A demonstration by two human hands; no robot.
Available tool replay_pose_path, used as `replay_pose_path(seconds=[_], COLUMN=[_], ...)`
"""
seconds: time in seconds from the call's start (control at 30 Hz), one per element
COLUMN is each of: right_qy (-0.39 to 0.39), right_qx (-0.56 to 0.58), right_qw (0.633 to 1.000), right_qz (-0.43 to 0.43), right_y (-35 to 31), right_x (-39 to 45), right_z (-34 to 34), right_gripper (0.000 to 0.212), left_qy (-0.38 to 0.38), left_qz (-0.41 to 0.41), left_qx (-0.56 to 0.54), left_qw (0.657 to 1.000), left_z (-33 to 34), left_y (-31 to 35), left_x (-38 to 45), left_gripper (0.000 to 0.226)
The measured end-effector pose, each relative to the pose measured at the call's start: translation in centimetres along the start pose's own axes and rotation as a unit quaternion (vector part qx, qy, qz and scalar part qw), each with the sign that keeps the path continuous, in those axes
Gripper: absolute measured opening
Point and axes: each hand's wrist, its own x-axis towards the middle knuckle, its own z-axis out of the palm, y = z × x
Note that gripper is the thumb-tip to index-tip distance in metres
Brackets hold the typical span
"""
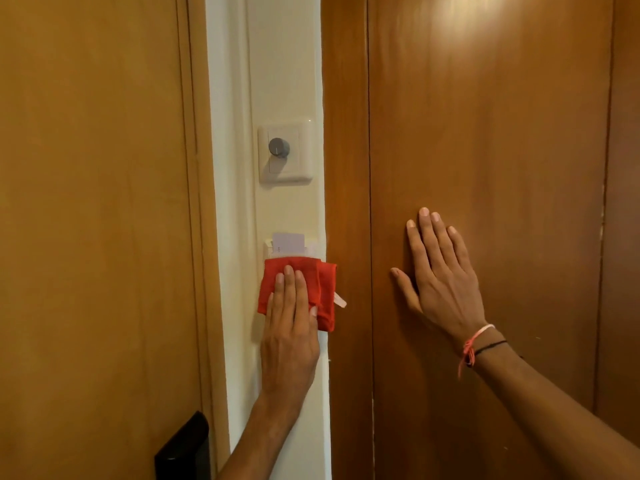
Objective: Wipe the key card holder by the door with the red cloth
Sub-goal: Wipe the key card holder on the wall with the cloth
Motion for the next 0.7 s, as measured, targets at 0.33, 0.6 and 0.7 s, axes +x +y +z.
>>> replay_pose_path(seconds=[0.33, 0.6, 0.7], right_qy=[0.046, 0.055, 0.056], right_qx=[-0.038, -0.04, -0.04], right_qw=[0.998, 0.998, 0.998], right_qz=[0.012, 0.007, 0.006], right_y=[-0.3, -0.4, -0.4], right_x=[0.0, 0.0, 0.1], right_z=[2.0, 1.9, 2.0], right_gripper=[0.078, 0.078, 0.079], left_qy=[0.002, -0.019, -0.008], left_qz=[0.002, -0.015, -0.03], left_qx=[-0.017, -0.032, -0.025], left_qw=[1.0, 0.999, 0.999], left_z=[-0.1, -0.7, -1.0], left_y=[0.0, -0.6, -1.6], left_x=[-0.8, -1.4, 0.7], left_gripper=[0.052, 0.054, 0.055])
